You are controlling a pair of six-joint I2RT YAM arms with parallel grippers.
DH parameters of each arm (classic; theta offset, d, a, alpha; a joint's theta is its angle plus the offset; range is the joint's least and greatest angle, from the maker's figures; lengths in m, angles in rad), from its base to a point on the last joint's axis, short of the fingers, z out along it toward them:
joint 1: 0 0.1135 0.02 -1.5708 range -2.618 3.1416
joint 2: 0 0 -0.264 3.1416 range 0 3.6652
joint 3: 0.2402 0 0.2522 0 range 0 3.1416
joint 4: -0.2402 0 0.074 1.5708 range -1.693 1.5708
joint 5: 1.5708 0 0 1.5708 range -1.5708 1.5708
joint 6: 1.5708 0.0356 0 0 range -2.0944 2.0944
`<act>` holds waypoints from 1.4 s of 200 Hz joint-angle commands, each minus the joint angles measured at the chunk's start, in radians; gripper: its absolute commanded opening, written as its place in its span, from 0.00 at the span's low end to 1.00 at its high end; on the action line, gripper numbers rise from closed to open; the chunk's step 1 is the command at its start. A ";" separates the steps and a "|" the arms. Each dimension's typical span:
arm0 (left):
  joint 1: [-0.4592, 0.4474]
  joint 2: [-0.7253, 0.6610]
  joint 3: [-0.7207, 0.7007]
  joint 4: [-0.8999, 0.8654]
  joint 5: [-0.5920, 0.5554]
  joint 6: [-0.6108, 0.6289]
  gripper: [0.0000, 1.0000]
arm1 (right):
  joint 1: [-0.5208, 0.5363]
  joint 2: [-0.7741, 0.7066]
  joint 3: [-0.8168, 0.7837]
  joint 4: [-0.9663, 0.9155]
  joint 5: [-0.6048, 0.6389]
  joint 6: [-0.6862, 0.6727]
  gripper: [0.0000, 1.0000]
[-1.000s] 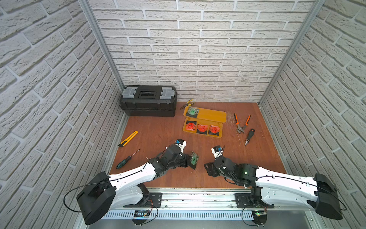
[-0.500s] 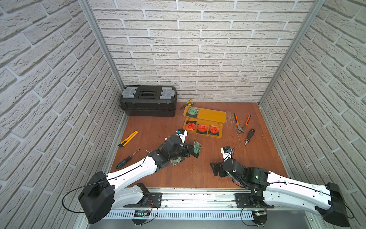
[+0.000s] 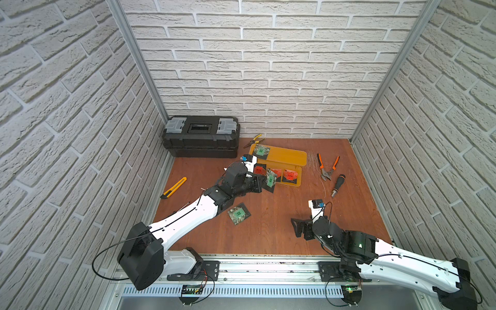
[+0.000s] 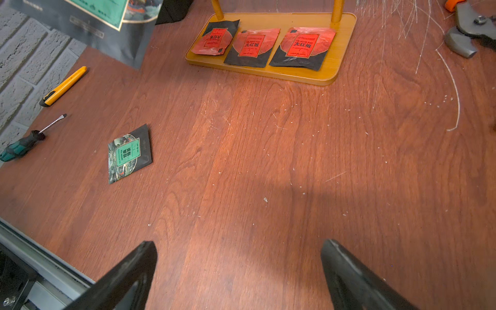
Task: Place the tea bags on the shelf by color
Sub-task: Place the tea bag on the shelf.
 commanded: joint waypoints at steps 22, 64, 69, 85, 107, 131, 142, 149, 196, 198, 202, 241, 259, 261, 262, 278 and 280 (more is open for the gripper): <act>0.053 0.078 0.099 0.008 0.036 0.044 0.00 | -0.003 -0.024 -0.012 -0.004 0.028 -0.018 1.00; 0.093 0.173 0.208 0.014 0.069 0.052 0.00 | -0.004 -0.023 -0.011 -0.007 0.028 -0.018 1.00; 0.097 0.189 0.224 0.012 0.073 0.053 0.00 | -0.004 -0.023 -0.012 -0.007 0.028 -0.018 1.00; 0.103 0.237 0.272 0.013 0.093 0.056 0.00 | -0.004 -0.024 -0.013 -0.007 0.030 -0.017 1.00; 0.112 0.305 0.343 0.006 0.120 0.057 0.00 | -0.004 -0.024 -0.015 -0.010 0.031 -0.014 1.00; 0.113 0.369 0.407 -0.004 0.127 0.057 0.00 | -0.004 -0.030 -0.017 -0.016 0.034 -0.007 1.00; 0.115 0.395 0.433 -0.004 0.132 0.055 0.00 | -0.004 -0.034 -0.018 -0.019 0.035 -0.006 1.00; 0.115 0.411 0.447 -0.004 0.134 0.055 0.00 | -0.004 -0.040 -0.019 -0.022 0.036 -0.005 1.00; 0.116 0.511 0.546 -0.014 0.146 0.053 0.00 | -0.004 -0.080 -0.029 -0.052 0.044 0.005 1.00; 0.117 0.515 0.549 -0.013 0.146 0.053 0.00 | -0.004 -0.083 -0.030 -0.053 0.044 0.006 1.00; 0.117 0.522 0.556 -0.014 0.147 0.053 0.00 | -0.004 -0.087 -0.030 -0.056 0.044 0.006 1.00; 0.118 0.600 0.646 -0.036 0.150 0.055 0.00 | -0.004 -0.128 -0.044 -0.068 0.048 0.017 1.00; 0.119 0.638 0.692 -0.056 0.153 0.060 0.00 | -0.004 -0.144 -0.049 -0.075 0.050 0.023 1.00; 0.119 0.643 0.697 -0.058 0.153 0.061 0.00 | -0.004 -0.145 -0.048 -0.076 0.049 0.022 1.00; 0.119 0.645 0.700 -0.059 0.153 0.061 0.00 | -0.003 -0.146 -0.048 -0.077 0.050 0.023 1.00; 0.121 0.676 0.734 -0.082 0.154 0.066 0.00 | -0.004 -0.156 -0.048 -0.088 0.052 0.027 1.00; 0.121 0.679 0.739 -0.084 0.155 0.066 0.00 | -0.004 -0.158 -0.048 -0.089 0.052 0.028 1.00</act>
